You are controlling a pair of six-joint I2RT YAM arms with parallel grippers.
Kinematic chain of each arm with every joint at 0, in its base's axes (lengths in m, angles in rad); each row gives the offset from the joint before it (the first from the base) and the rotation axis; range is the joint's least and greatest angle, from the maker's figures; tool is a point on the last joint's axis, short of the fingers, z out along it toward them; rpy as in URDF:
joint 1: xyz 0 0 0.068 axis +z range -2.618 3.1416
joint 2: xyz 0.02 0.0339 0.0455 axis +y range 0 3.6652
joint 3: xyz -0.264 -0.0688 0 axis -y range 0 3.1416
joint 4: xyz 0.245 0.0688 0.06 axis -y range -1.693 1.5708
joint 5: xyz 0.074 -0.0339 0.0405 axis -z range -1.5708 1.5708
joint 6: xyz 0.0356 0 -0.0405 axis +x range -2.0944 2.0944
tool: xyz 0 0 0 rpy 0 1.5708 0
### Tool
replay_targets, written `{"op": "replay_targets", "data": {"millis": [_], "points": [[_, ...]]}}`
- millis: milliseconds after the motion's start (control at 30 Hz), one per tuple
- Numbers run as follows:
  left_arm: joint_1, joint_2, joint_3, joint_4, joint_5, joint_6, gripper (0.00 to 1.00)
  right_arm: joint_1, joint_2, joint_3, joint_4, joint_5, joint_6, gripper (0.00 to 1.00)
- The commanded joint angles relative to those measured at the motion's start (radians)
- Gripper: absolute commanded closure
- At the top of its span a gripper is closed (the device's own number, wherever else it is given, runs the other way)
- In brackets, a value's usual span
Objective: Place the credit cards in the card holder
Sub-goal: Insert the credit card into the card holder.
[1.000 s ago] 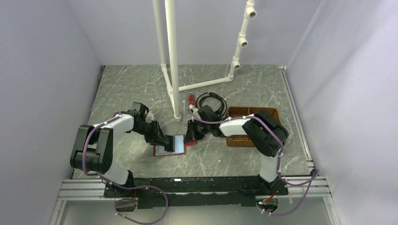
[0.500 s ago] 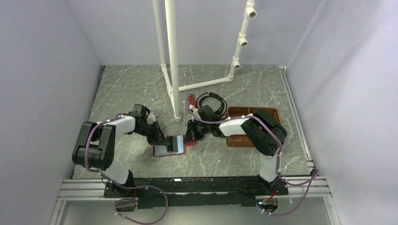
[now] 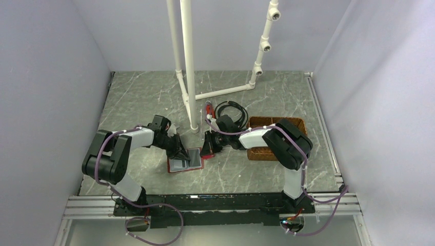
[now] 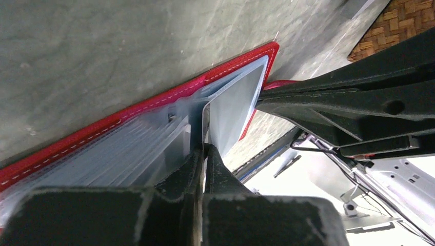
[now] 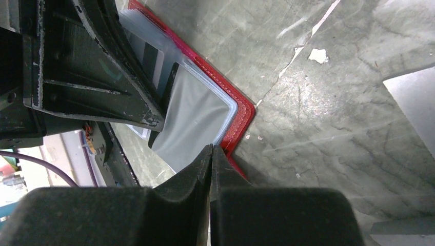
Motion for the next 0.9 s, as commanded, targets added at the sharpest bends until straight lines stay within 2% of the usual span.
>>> {"op": "replay_targets", "data": {"millis": [0,167,333,500,633,767,867], "points": [[-0.046,0.007,0.058,-0.039,-0.069,0.024,0.93,0.027,0.067,-0.005,-0.037,0.07,-0.03,0.96],[-0.052,-0.065,0.096,-0.151,-0.159,0.051,0.69,0.027,0.062,-0.011,-0.039,0.076,-0.034,0.96],[-0.052,-0.108,0.099,-0.192,-0.189,0.035,0.58,0.027,0.062,-0.01,-0.04,0.074,-0.035,0.97],[-0.052,-0.123,0.101,-0.191,-0.203,0.025,0.57,0.027,0.055,-0.007,-0.057,0.083,-0.044,0.97],[-0.057,-0.064,0.099,-0.125,-0.151,0.003,0.61,0.028,0.05,-0.01,-0.055,0.08,-0.038,0.97],[-0.086,-0.02,0.118,-0.098,-0.15,-0.001,0.62,0.027,0.038,-0.008,-0.062,0.078,-0.033,0.97],[-0.089,-0.047,0.127,-0.132,-0.186,0.003,0.64,0.027,0.005,-0.009,-0.082,0.075,-0.022,0.94]]}}
